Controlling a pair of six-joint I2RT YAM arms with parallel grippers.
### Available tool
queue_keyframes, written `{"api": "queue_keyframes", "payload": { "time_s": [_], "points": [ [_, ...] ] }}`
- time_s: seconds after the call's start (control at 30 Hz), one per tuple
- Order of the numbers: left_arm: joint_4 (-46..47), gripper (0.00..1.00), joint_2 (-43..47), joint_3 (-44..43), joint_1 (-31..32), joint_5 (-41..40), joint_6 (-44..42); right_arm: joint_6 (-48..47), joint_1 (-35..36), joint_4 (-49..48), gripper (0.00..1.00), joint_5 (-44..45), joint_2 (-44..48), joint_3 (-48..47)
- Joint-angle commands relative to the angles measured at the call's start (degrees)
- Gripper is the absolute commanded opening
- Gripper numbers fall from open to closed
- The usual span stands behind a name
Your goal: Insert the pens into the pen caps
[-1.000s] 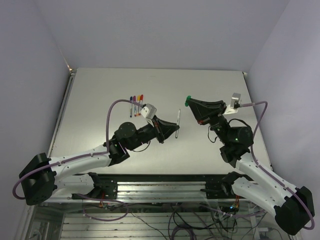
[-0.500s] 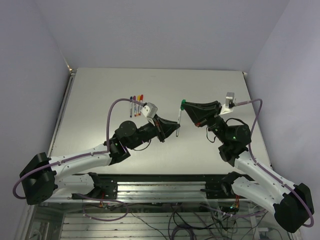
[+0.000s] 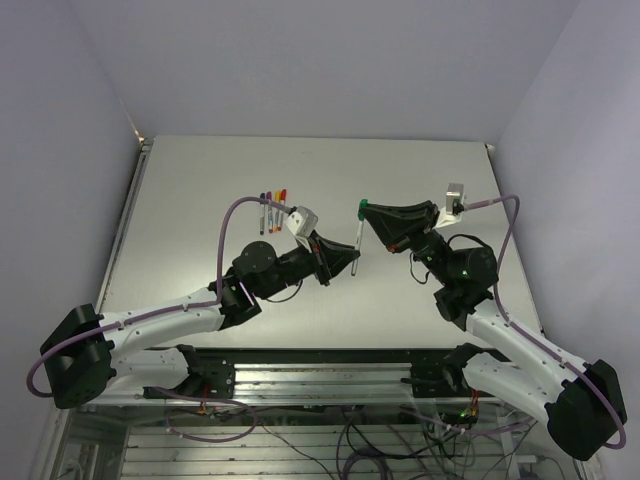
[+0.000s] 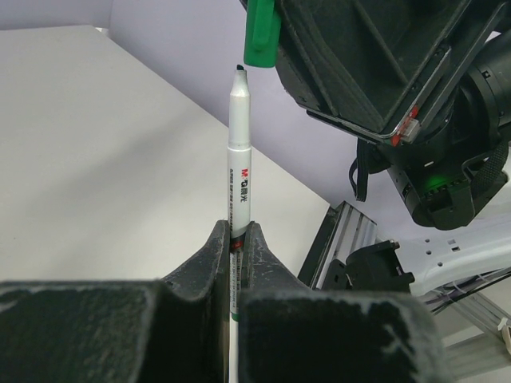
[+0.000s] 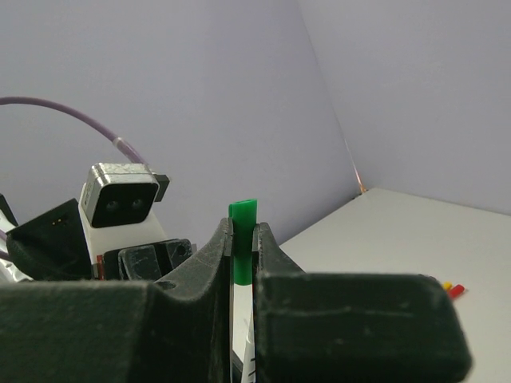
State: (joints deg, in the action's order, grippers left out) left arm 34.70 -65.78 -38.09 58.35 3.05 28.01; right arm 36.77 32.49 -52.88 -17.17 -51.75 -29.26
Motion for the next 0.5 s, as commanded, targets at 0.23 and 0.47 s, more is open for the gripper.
{"api": "queue_keyframes", "payload": {
  "time_s": [0.23,0.47],
  "points": [
    [0.63,0.07,1.50,-1.16,0.41,-0.12,-0.93,-1.66,0.29,-1.20,0.00,0.02,0.19,-1.22],
    [0.62,0.07,1.89,-1.19,0.36,-0.54,-1.25,-1.62,0.38,-0.76,0.00,0.11,0.54,-0.92]
  ]
}}
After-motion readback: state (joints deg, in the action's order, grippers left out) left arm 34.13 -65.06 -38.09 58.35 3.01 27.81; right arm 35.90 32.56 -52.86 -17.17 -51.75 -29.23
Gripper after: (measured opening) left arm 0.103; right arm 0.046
